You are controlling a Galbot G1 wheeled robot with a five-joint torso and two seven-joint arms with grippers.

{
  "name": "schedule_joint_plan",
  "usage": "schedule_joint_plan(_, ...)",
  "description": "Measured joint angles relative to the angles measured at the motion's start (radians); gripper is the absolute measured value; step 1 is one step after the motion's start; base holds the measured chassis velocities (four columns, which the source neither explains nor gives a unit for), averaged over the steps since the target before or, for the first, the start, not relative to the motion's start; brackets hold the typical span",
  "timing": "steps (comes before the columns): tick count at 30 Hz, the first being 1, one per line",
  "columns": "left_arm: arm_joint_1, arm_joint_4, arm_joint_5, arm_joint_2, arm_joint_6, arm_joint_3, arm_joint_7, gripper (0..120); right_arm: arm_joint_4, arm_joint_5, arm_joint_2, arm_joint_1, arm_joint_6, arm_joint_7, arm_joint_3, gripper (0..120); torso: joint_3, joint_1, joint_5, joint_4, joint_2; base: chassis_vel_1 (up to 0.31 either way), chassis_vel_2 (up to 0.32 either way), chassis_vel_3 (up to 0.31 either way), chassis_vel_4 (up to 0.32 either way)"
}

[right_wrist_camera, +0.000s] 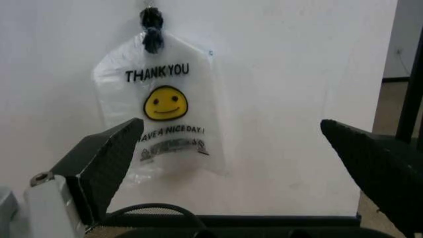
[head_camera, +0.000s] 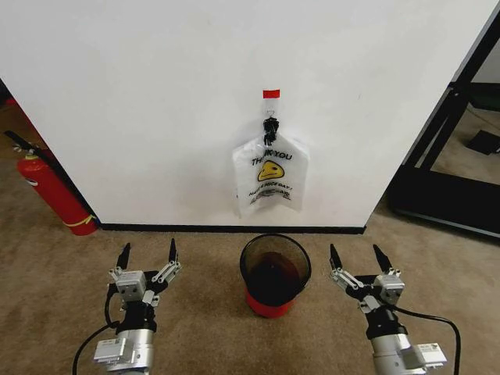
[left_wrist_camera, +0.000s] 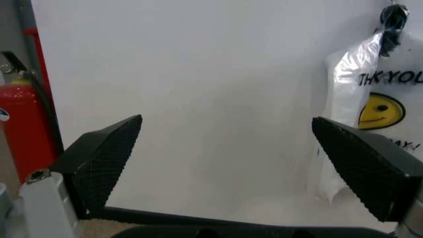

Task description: Pick up the garbage bag from the wall and place it over the trash bin.

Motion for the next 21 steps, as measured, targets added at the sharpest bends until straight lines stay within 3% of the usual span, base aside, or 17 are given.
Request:
schedule_joint_plan(16,-0.005,-0.014,0.016,-0.018,0.003,0.01,-0.004,100,-0.046,0.021,-0.02,0.046,-0.013,0.006,-0.025,100,0.0,0.0,0.0,0.0,0.0,0.0,0.0,0.0,0.0)
schedule_joint_plan(21,-0.003,-0.012,0.023,-0.016,0.003,0.01,-0.004,100,-0.092,0.167,-0.091,0.14,-0.056,0.0,-0.044,100,0.0,0.0,0.0001,-0.0003,0.0,0.0,0.0,0.0,0.0)
